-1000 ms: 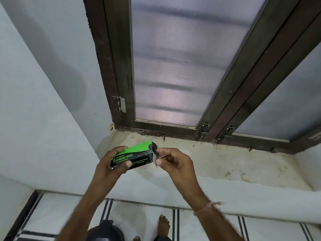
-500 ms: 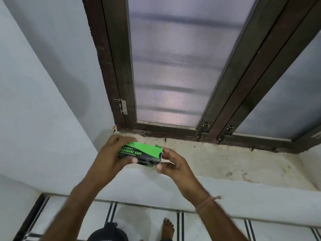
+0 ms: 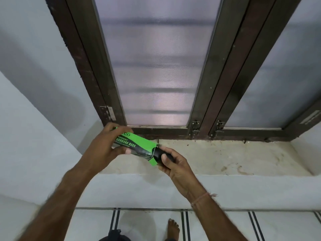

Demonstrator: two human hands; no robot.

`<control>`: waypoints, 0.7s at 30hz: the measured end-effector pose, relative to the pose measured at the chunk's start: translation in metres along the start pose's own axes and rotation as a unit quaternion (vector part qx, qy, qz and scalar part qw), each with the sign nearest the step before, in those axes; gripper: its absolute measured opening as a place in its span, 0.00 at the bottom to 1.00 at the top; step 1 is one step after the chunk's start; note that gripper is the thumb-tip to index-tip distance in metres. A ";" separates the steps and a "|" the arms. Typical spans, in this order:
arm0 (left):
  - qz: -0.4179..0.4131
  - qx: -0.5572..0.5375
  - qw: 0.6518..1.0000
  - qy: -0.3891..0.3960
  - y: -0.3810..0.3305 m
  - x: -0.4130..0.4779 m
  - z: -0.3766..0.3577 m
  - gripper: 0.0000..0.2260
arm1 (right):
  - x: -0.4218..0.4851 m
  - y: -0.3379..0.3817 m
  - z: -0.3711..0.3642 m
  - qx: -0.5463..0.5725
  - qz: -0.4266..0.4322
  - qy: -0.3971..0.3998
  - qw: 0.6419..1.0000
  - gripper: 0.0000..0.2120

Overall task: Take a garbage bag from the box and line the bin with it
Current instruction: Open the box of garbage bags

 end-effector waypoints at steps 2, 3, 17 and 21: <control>0.022 -0.021 0.999 0.020 0.014 -0.007 -0.013 0.24 | 0.001 0.000 0.006 -0.027 0.000 -0.012 1.000 0.17; 0.030 -0.026 0.999 0.026 0.021 -0.011 -0.020 0.24 | 0.001 0.000 0.008 -0.045 0.003 -0.021 0.999 0.15; 0.160 0.047 0.984 0.056 0.084 -0.016 -0.105 0.24 | 0.024 0.023 0.066 -0.055 0.035 -0.120 0.991 0.12; 0.192 0.094 0.975 0.054 0.098 -0.018 -0.111 0.26 | 0.032 0.029 0.065 -0.059 0.033 -0.107 0.992 0.16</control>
Point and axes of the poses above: each hand's wrist, its own x-axis towards the middle knuckle, its own z-axis out of the back of the hand, y = z × x, the point moved 3 cm from there along x, towards the middle knuckle, and after that the axes turned 15 degrees about -y, right-handed, at the moved point
